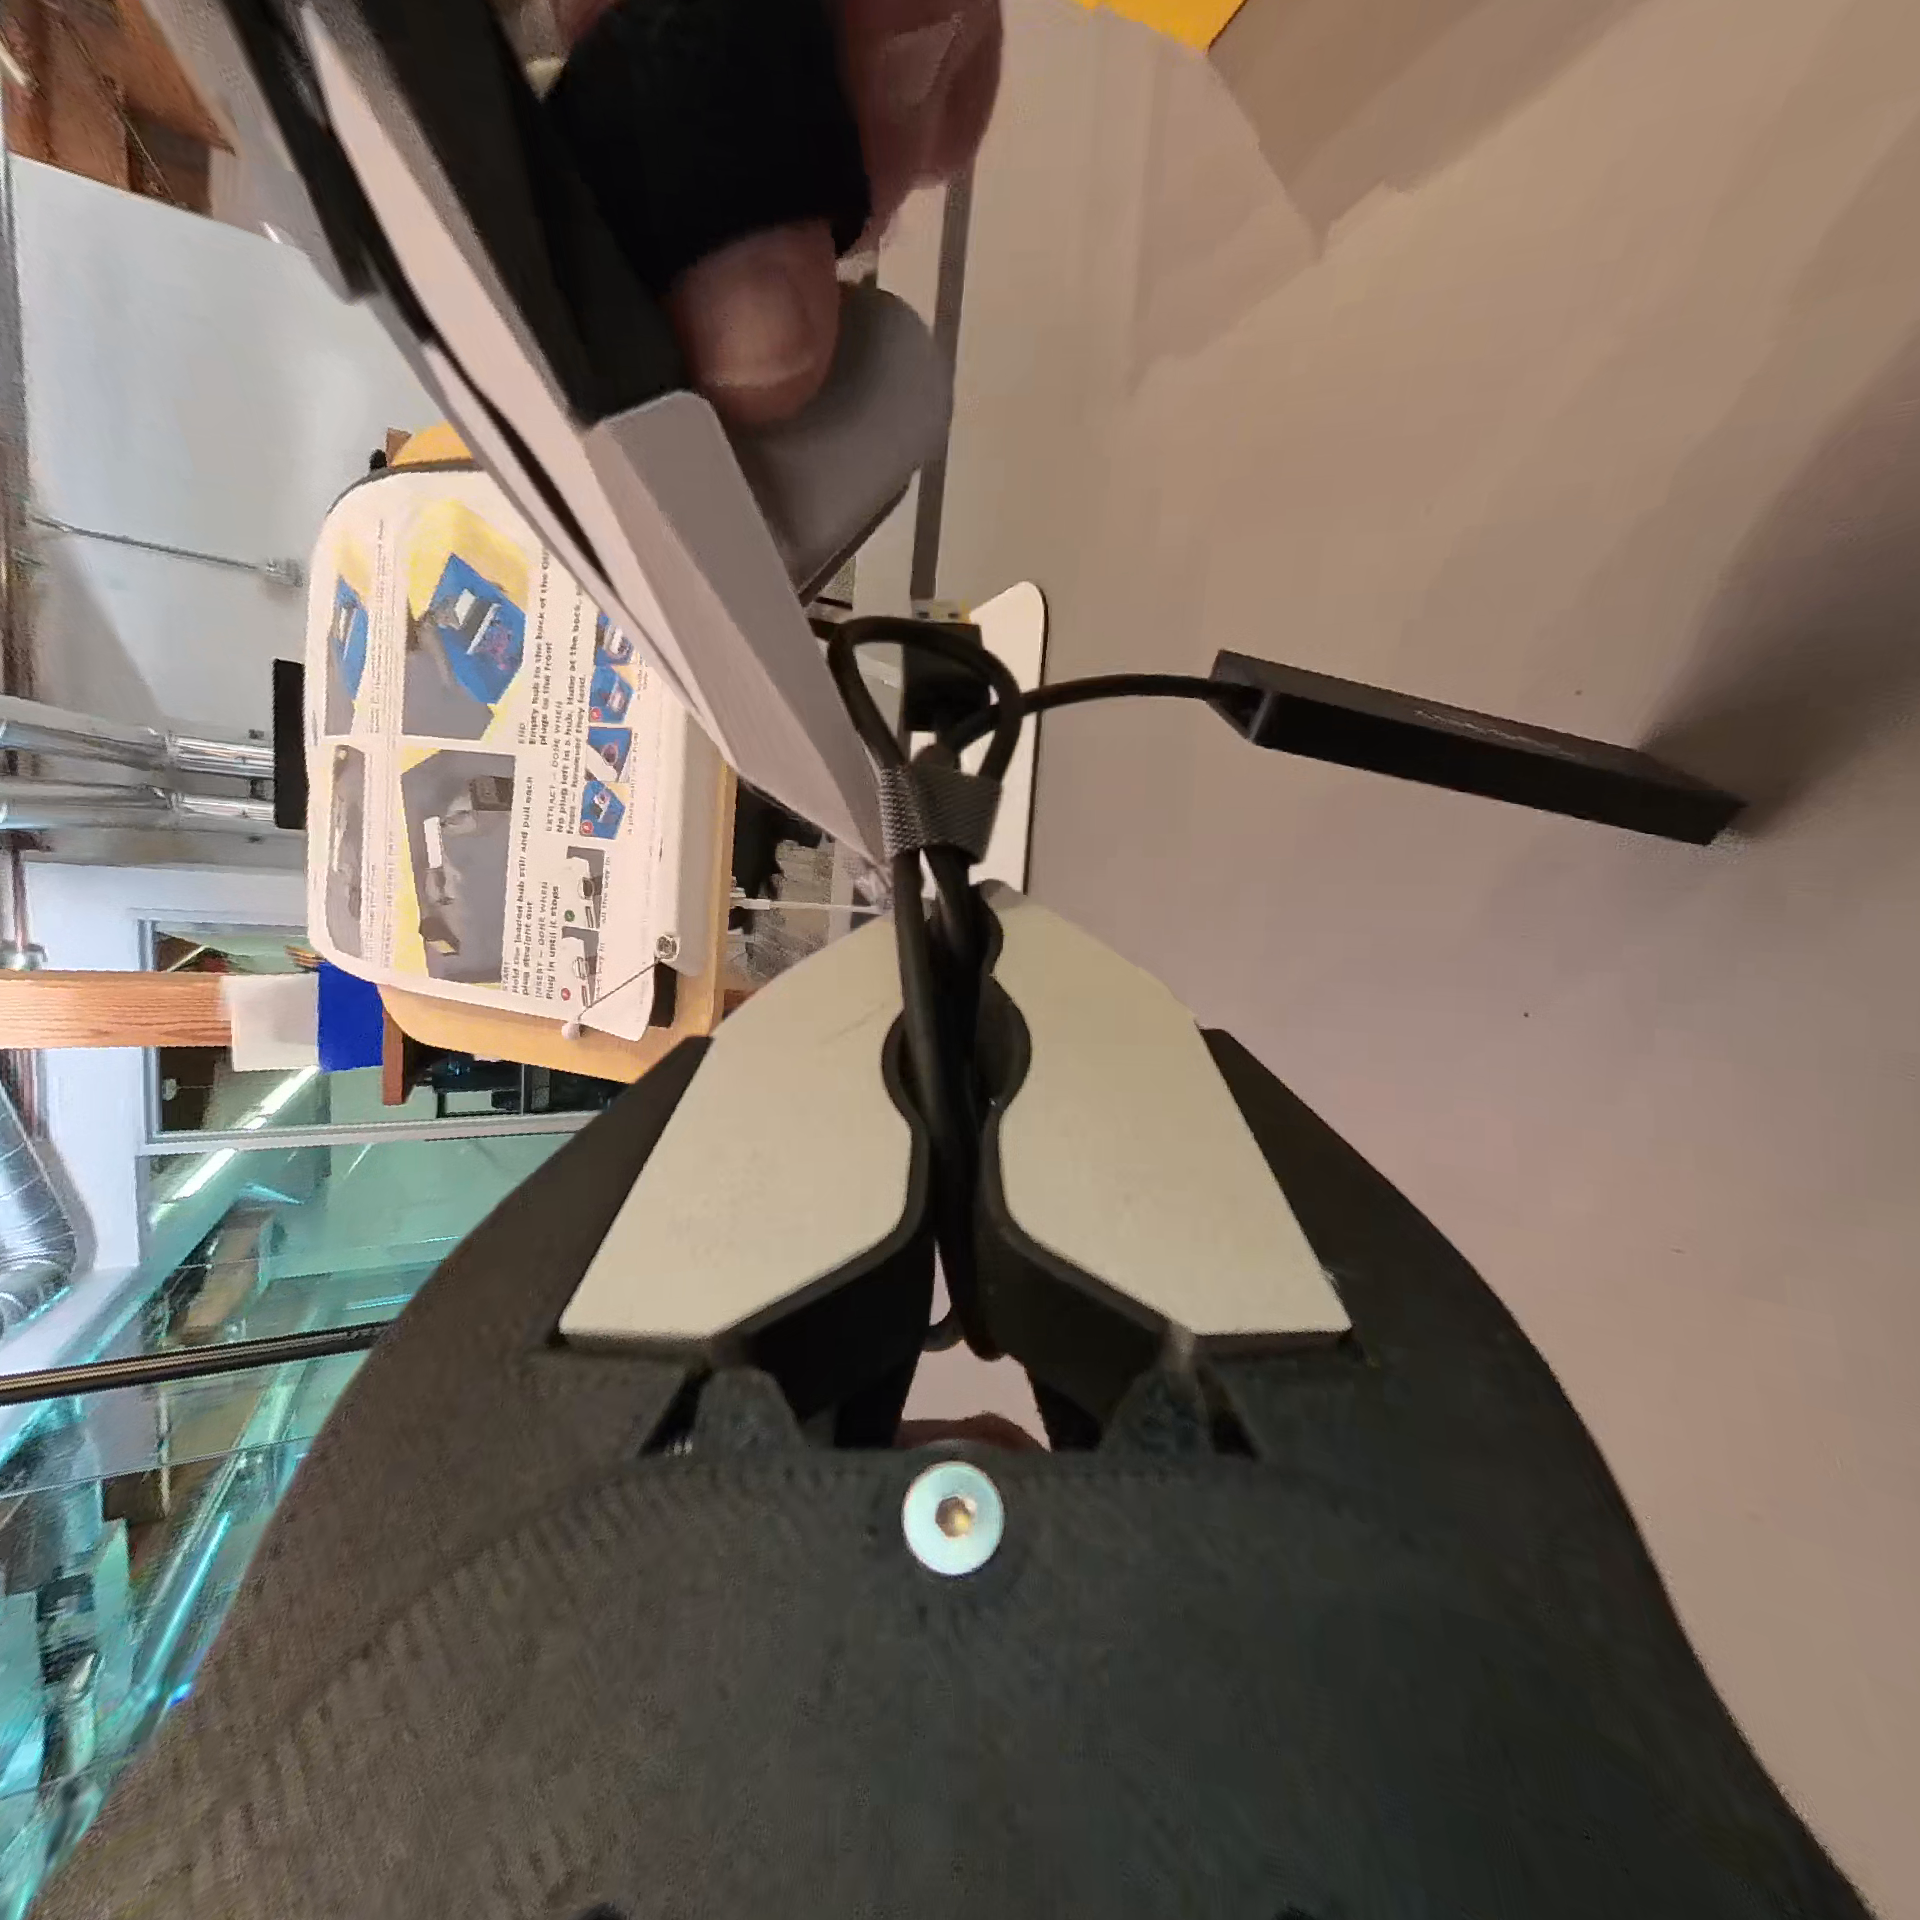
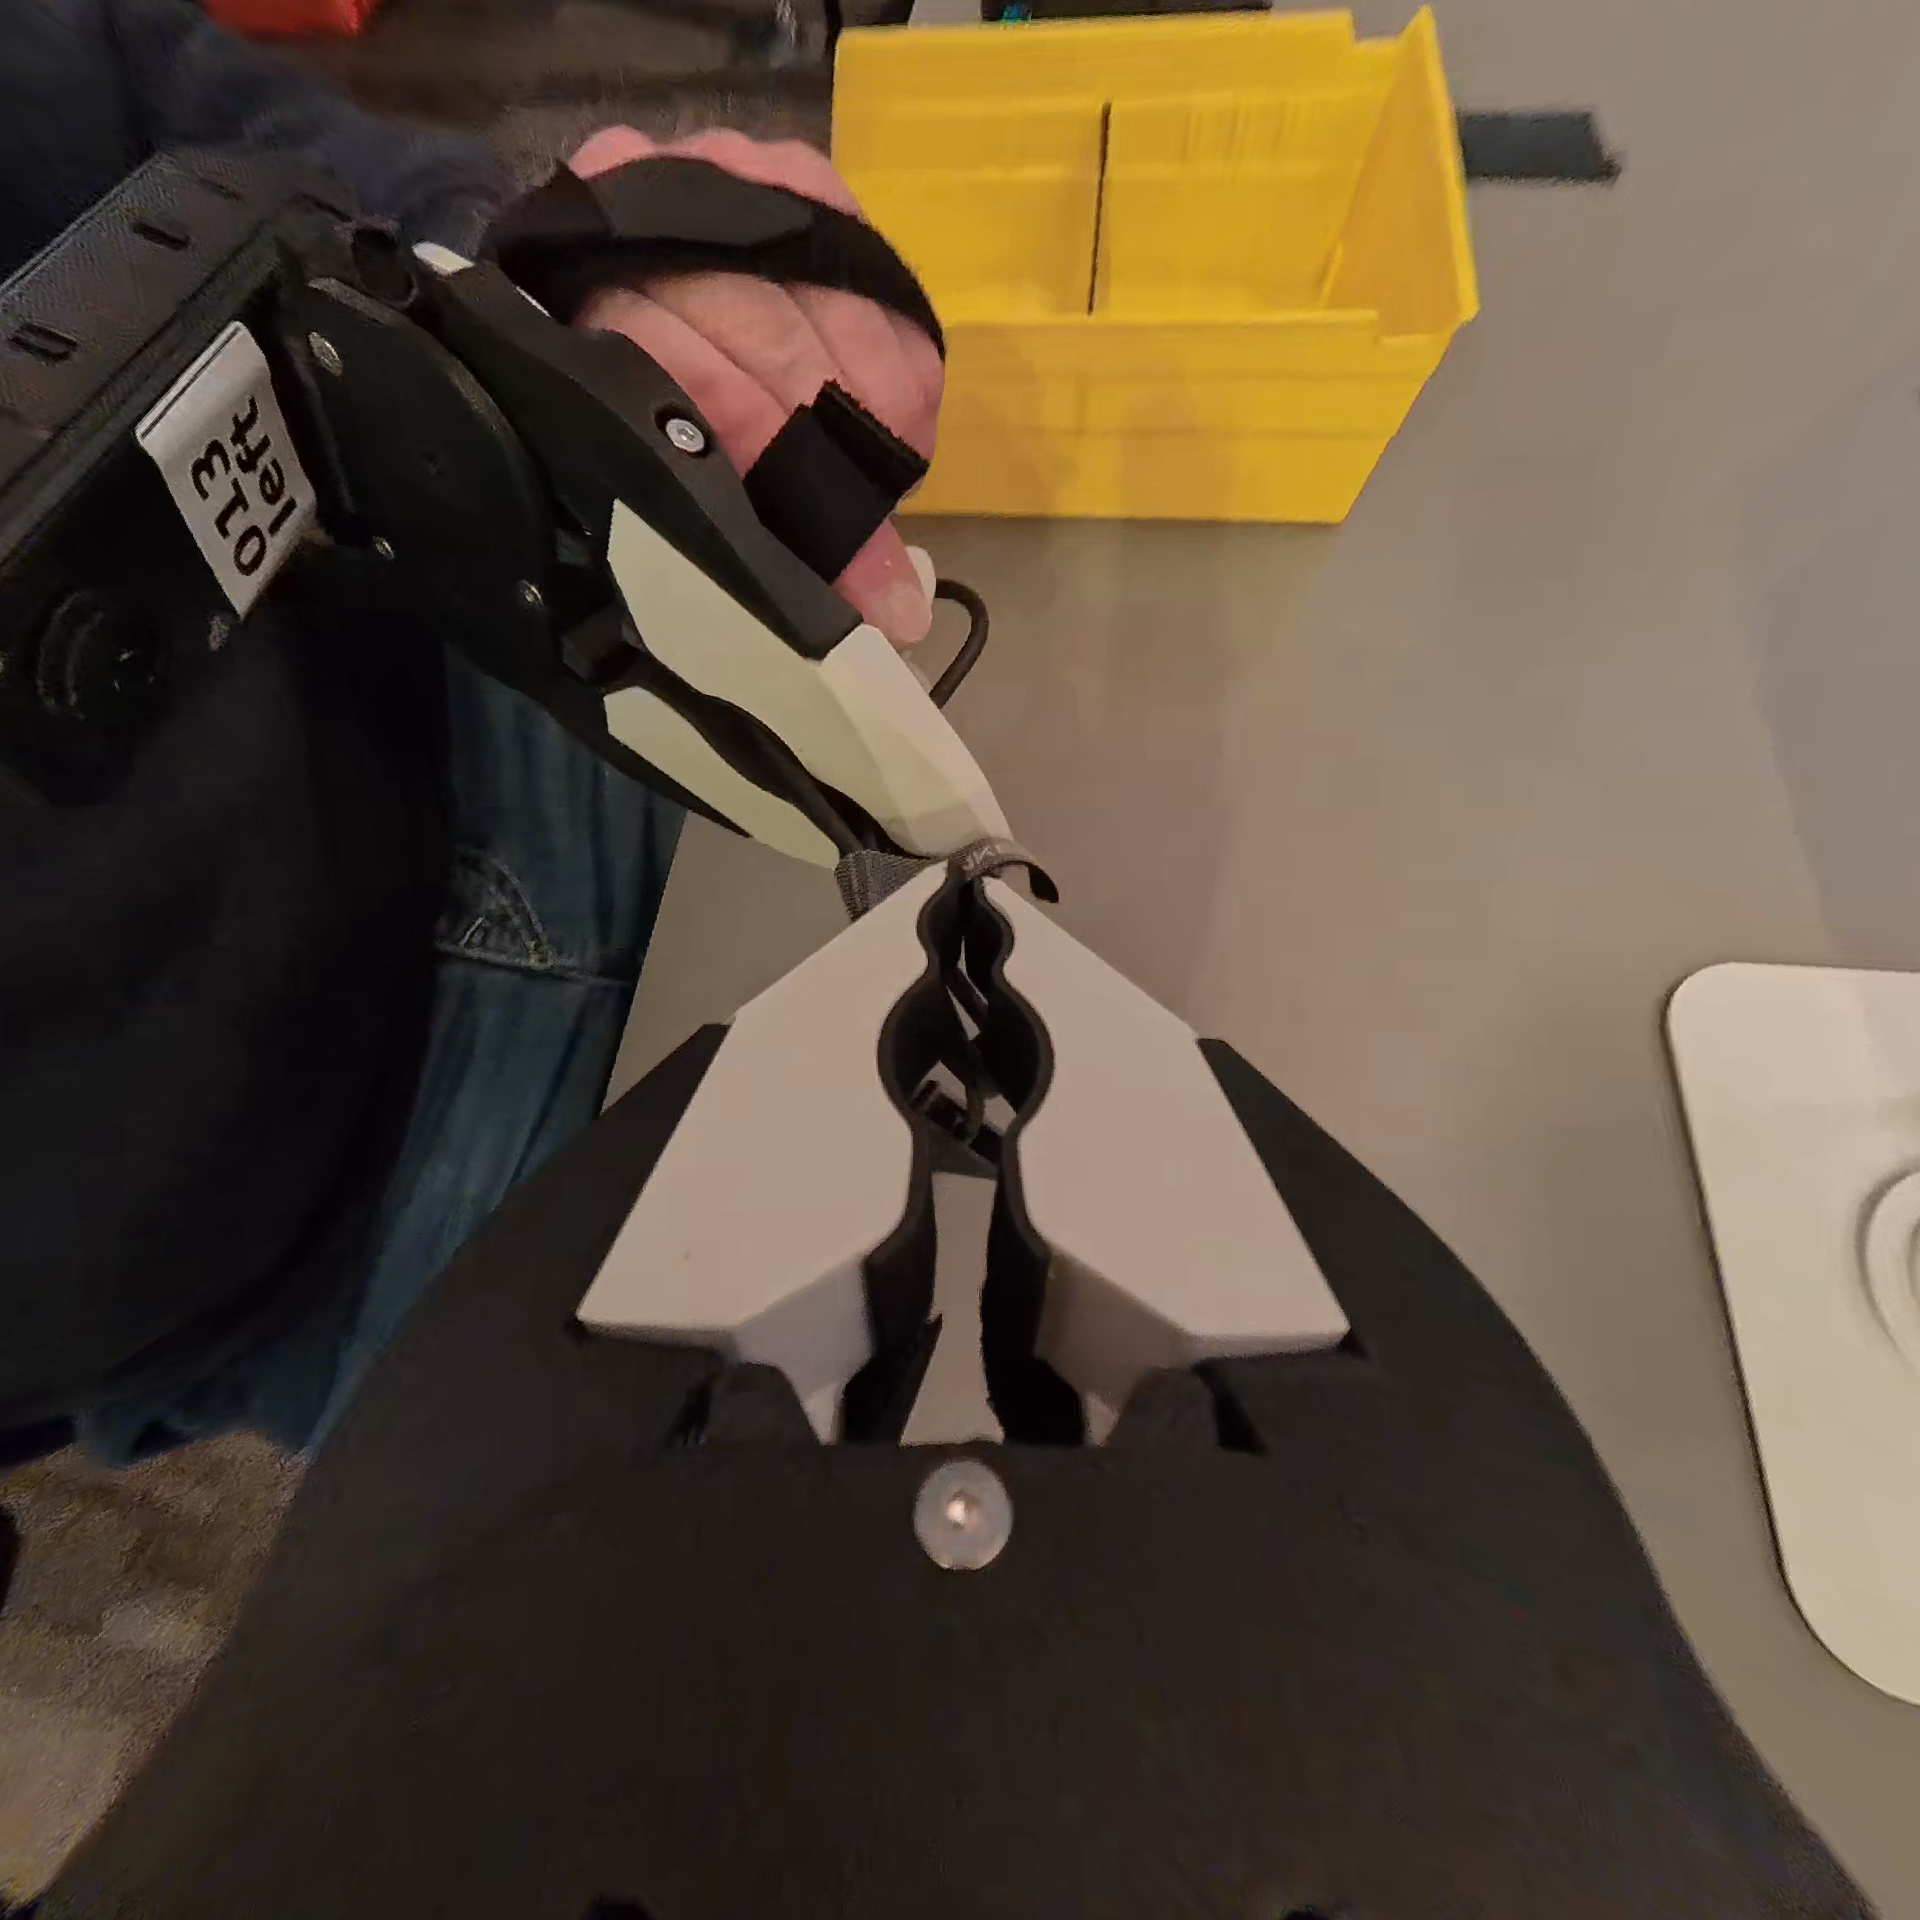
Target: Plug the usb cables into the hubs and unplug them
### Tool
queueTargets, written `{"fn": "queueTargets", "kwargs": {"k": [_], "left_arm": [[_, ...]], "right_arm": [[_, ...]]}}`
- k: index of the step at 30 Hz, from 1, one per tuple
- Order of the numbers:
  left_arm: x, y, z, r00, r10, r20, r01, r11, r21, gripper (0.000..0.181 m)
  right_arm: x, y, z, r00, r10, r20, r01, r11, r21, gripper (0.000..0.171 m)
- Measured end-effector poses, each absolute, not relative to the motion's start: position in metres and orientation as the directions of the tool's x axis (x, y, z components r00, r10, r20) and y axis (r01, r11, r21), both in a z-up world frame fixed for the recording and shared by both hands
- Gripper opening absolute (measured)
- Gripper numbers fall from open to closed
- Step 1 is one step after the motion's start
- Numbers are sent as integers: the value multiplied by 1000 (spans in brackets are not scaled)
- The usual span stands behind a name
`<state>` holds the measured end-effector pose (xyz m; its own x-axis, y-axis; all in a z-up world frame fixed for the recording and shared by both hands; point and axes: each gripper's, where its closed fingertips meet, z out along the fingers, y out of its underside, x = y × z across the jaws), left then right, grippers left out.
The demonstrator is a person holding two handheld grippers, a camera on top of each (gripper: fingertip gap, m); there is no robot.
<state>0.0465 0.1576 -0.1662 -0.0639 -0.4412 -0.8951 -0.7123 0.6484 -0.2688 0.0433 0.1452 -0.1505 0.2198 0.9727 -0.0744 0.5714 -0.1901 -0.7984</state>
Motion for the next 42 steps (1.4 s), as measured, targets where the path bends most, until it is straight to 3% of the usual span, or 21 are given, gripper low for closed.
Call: {"fn": "queueTargets", "kwargs": {"k": [6,12,19,28,30,33,35,39,42], "left_arm": [[47,159,-169,-46,-466,-883,-706,641,-301,0],[47,161,-176,-67,-428,-901,-724,642,-252,0],[50,156,-190,-97,-415,-905,-735,643,-216,0],[49,147,-187,-94,-587,-804,-637,656,-404,0],[51,135,-188,-142,-598,-789,-594,688,-416,0],[50,131,-189,-160,-604,-781,-587,694,-417,0],[49,126,-190,-171,-634,-754,-562,692,-454,0],[47,124,-182,-168,-682,-712,-533,670,-516,1],[44,124,-182,-185,-706,-684,-527,659,-537,1]], "right_arm": [[45,146,-156,194,979,-58,712,-181,-678,0],[47,146,-165,148,987,58,879,-105,-465,0],[54,137,-182,82,990,-114,935,-116,-334,0],[47,134,-173,-132,985,112,876,169,-452,0],[47,121,-173,-221,975,28,833,204,-514,0],[48,117,-175,-234,960,-152,774,89,-627,0],[44,111,-175,-291,954,-79,739,171,-652,0],[41,111,-164,-255,963,-86,642,102,-760,0],[36,117,-163,-220,969,109,576,219,-788,2]]}}
